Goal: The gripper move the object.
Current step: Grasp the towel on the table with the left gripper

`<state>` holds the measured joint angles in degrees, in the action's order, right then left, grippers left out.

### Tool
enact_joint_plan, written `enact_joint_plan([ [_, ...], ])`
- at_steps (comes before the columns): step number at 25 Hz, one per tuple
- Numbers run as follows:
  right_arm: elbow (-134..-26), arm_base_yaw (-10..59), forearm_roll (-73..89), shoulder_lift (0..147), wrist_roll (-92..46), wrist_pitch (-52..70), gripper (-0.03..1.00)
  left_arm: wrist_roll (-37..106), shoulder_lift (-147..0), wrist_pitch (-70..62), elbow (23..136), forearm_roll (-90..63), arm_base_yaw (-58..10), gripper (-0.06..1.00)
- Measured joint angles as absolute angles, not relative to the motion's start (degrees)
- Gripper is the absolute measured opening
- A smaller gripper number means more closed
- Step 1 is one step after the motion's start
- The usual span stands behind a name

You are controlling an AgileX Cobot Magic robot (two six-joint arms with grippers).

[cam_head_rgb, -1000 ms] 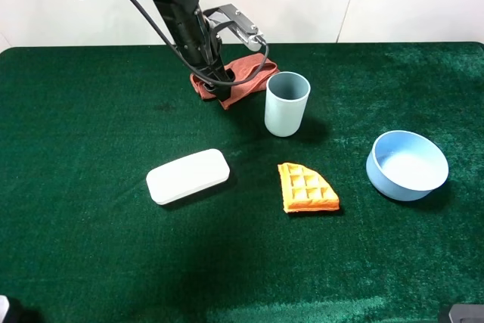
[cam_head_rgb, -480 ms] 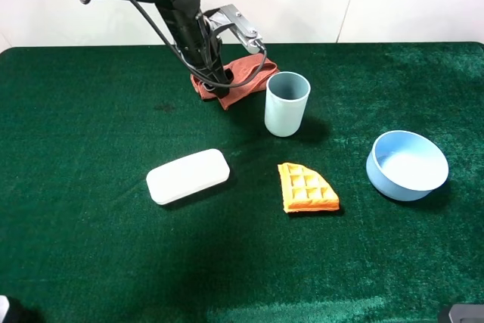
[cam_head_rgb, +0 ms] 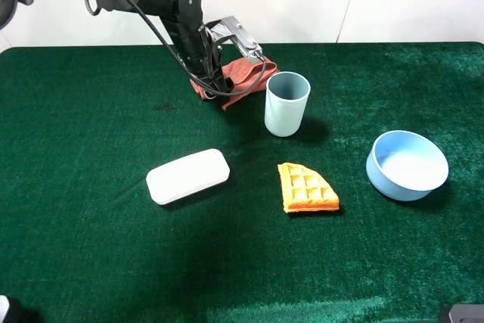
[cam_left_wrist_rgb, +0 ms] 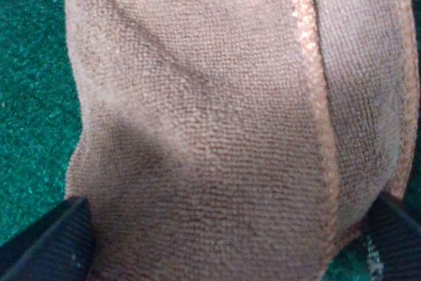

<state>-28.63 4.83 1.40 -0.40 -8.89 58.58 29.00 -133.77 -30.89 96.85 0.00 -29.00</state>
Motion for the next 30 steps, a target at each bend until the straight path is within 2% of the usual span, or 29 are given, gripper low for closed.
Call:
enact_joint_plan([
  [2, -28.6, 4.8, 1.4, -0.4, -8.9, 58.6, 0.69, 29.0, -133.8, -30.9, 96.9, 0.0, -29.0, 0.81],
  [5, -28.6, 4.8, 1.4, -0.4, -8.9, 58.6, 0.69, 29.0, -133.8, -30.9, 96.9, 0.0, -29.0, 0.73],
  [18, -28.6, 4.8, 1.4, -0.4, -8.9, 58.6, 0.69, 29.0, -133.8, -30.9, 96.9, 0.0, -29.0, 0.13],
  [20, -28.6, 4.8, 1.4, -0.4, -8.9, 58.6, 0.69, 28.9, -133.8, -30.9, 96.9, 0.0, -29.0, 0.10],
  [30, -28.6, 4.8, 1.4, -0.4, -8.9, 58.6, 0.69, 28.8, -133.8, -30.9, 96.9, 0.0, -29.0, 0.10],
])
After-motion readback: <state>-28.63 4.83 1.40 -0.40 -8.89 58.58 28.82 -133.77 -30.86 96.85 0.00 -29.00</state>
